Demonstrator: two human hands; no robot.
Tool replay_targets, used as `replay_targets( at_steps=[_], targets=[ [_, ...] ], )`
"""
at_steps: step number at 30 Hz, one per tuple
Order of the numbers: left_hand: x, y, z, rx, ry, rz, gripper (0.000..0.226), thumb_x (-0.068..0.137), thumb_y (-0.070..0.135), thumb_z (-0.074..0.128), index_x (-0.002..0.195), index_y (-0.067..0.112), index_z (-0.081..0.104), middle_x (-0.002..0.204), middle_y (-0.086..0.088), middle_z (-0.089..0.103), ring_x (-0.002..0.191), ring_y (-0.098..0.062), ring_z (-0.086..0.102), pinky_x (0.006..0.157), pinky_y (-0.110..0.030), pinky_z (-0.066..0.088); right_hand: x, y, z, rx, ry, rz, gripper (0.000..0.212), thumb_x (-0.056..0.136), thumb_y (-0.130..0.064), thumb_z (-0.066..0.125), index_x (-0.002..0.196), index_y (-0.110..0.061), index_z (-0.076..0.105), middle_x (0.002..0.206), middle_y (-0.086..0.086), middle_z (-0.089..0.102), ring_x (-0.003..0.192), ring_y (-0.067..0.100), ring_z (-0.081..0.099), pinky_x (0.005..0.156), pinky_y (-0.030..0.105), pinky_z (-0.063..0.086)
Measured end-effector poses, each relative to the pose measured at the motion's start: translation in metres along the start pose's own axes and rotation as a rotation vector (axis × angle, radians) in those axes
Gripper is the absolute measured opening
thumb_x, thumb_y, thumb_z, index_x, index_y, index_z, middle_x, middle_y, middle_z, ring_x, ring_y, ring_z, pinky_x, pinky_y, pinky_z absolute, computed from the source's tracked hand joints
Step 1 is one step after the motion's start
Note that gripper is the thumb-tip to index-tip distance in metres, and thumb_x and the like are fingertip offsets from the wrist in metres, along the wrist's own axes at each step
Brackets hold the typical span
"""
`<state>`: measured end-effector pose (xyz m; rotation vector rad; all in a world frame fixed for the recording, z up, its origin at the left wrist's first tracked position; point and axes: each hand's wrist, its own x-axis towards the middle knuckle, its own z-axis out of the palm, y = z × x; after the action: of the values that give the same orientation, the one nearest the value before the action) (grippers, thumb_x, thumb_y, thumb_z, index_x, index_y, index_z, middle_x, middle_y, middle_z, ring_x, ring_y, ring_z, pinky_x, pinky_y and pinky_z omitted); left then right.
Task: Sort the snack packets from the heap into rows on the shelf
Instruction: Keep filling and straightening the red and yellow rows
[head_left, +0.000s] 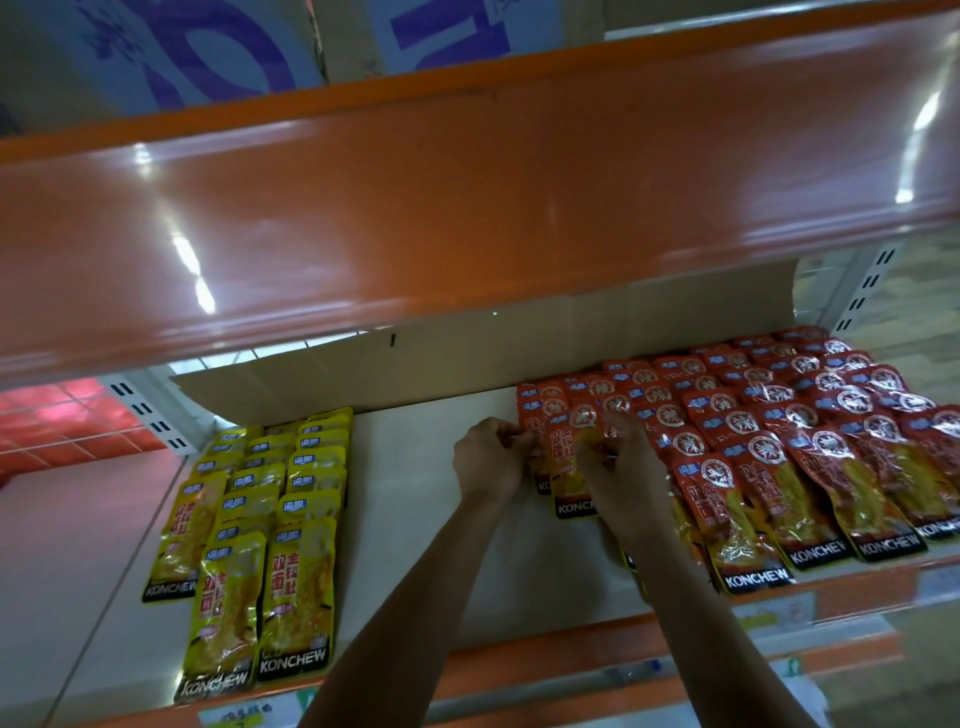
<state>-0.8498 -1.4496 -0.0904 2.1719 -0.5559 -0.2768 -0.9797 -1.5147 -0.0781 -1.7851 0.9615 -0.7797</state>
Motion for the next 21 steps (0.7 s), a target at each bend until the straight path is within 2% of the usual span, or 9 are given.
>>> replay_targets(
  at_steps=[3, 5, 8, 10, 11, 13, 16, 21],
  targets=[
    [-0.007, 0.002, -0.002, -0.033, 0.051, 0.064, 0.022, 0.094, 0.033, 0.056, 0.101, 0.017, 0.069, 0.097, 0.006, 0.069, 0.085, -0.006, 0.061, 0.073, -0.017, 0.041, -0.001, 0.0, 0.002, 0.027, -0.003, 0.01, 0.042, 0.092, -0.019, 0.06, 0.132, -0.018, 0.045, 0.078, -0.018, 0.052, 0.061, -0.011, 0.057, 0.046, 0.005, 0.041],
    [-0.013, 0.003, -0.002, -0.121, -0.012, 0.067, 0.025, 0.094, 0.038, 0.054, 0.108, 0.021, 0.067, 0.092, 0.013, 0.065, 0.076, 0.005, 0.057, 0.065, -0.008, 0.039, 0.0, -0.001, 0.004, 0.016, 0.0, 0.001, 0.041, 0.093, -0.017, 0.06, 0.131, -0.014, 0.046, 0.078, -0.018, 0.052, 0.062, -0.016, 0.056, 0.048, 0.003, 0.04],
    [-0.019, 0.002, -0.002, -0.234, -0.088, 0.057, 0.026, 0.09, 0.043, 0.06, 0.112, 0.029, 0.064, 0.096, 0.015, 0.065, 0.079, 0.008, 0.059, 0.06, -0.002, 0.04, -0.002, -0.007, 0.007, -0.044, -0.002, -0.034, 0.041, 0.093, -0.018, 0.059, 0.133, -0.012, 0.047, 0.078, -0.021, 0.05, 0.062, -0.01, 0.057, 0.051, 0.002, 0.04],
    [-0.019, -0.001, -0.003, -0.238, -0.081, 0.056, 0.025, 0.089, 0.039, 0.064, 0.111, 0.028, 0.064, 0.098, 0.013, 0.067, 0.085, 0.002, 0.063, 0.066, -0.005, 0.045, -0.003, -0.012, 0.008, -0.113, -0.008, -0.085, 0.04, 0.094, -0.019, 0.057, 0.133, -0.012, 0.049, 0.09, -0.015, 0.057, 0.071, -0.002, 0.058, 0.058, 0.002, 0.039],
    [-0.018, -0.002, -0.004, -0.249, -0.076, 0.04, 0.024, 0.088, 0.036, 0.066, 0.11, 0.027, 0.065, 0.1, 0.012, 0.068, 0.088, -0.001, 0.064, 0.071, -0.01, 0.049, -0.003, -0.013, 0.009, -0.163, -0.02, -0.111, 0.04, 0.094, -0.02, 0.056, 0.133, -0.012, 0.049, 0.101, -0.006, 0.061, 0.083, 0.002, 0.058, 0.067, 0.005, 0.039],
    [-0.016, -0.005, -0.005, -0.278, -0.073, 0.017, 0.02, 0.088, 0.032, 0.067, 0.107, 0.027, 0.066, 0.1, 0.009, 0.07, 0.09, -0.004, 0.066, 0.076, -0.017, 0.053, -0.004, -0.014, 0.01, -0.262, -0.054, -0.147, 0.044, 0.093, -0.017, 0.056, 0.136, -0.011, 0.048, 0.12, 0.007, 0.058, 0.106, 0.02, 0.055, 0.084, 0.021, 0.041],
    [-0.016, -0.007, -0.006, -0.245, -0.066, 0.043, 0.018, 0.088, 0.03, 0.067, 0.106, 0.027, 0.065, 0.098, 0.011, 0.068, 0.081, 0.002, 0.062, 0.067, -0.008, 0.046, -0.009, -0.013, 0.014, -0.374, -0.08, -0.175, 0.046, 0.092, -0.013, 0.056, 0.136, -0.01, 0.046, 0.13, 0.012, 0.05, 0.118, 0.025, 0.046, 0.098, 0.033, 0.04],
    [-0.017, -0.008, -0.003, -0.16, -0.043, 0.118, 0.019, 0.088, 0.024, 0.068, 0.107, 0.021, 0.067, 0.092, 0.013, 0.064, 0.073, 0.01, 0.057, 0.06, 0.002, 0.04, -0.014, -0.008, 0.022, -0.48, -0.115, -0.151, 0.047, 0.093, -0.016, 0.053, 0.139, -0.01, 0.042, 0.14, 0.011, 0.039, 0.125, 0.028, 0.035, 0.101, 0.033, 0.035]
  ],
)
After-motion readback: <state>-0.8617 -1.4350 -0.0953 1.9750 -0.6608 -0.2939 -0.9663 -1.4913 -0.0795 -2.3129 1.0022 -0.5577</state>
